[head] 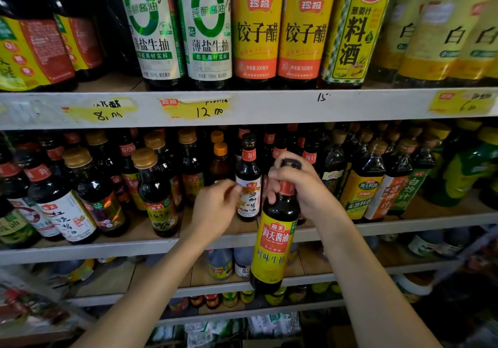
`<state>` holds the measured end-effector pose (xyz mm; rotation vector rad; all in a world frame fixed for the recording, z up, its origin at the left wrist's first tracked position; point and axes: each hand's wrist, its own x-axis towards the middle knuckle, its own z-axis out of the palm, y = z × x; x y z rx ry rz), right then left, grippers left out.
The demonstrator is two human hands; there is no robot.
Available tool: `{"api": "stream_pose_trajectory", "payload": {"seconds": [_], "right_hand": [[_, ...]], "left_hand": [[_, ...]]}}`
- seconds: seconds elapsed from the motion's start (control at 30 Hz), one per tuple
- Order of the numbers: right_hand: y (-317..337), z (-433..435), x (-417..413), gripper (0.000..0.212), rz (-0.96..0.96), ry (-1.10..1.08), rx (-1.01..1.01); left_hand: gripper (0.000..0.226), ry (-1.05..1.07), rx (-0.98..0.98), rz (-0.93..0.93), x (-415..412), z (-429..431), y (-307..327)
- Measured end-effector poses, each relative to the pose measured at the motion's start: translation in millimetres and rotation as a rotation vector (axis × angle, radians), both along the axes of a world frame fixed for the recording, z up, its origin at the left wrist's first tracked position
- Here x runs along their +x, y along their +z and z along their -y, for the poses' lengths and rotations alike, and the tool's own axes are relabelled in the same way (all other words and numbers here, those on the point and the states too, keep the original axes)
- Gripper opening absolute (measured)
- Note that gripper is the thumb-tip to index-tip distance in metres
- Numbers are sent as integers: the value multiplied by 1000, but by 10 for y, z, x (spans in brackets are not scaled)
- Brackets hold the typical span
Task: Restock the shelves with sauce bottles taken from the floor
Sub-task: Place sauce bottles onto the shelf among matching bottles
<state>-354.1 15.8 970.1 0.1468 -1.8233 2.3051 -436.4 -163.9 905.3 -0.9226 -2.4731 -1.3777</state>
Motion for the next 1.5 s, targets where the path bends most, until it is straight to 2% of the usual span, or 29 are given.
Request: {"api": "stream_pose_trajectory", "payload": {"seconds": [0.1,0.13,0.2,0.27,0.37,0.43,0.73,1.03,1.13,1.23,1.5], "right_hand": [[141,-35,-29,20,-71,79,-75],[184,-43,-36,19,-85,97,-110],[252,-65,-44,18,-100,123,-185],[294,-89,-38,19,-102,135,-249],[329,-104,-6,21,-76,120,-286],[352,-112,25,22,-49,94,-281],[438,-150,126,24,-35,55,-265],[305,-70,45,19,16,-10,-178],[227,121,-69,14,40,-9,-109],[125,460,-215,13,96,40,-159],[-243,1317,-334,19,225,115,-160]], "left_hand": [[53,-463,181,822,272,-131,151],[59,-561,286,975,317,-172,157],[54,-640,441,1087,418,-205,165],[52,-619,488,1115,531,-235,201],[79,-567,488,1121,663,-283,247],[84,-569,503,1109,725,-309,285],[62,-551,495,1112,791,-390,332],[85,-516,499,1108,800,-273,240],[77,-431,517,1112,811,-83,163],[65,-297,546,1090,817,208,92],[72,-58,636,1093,935,957,-39]]}}
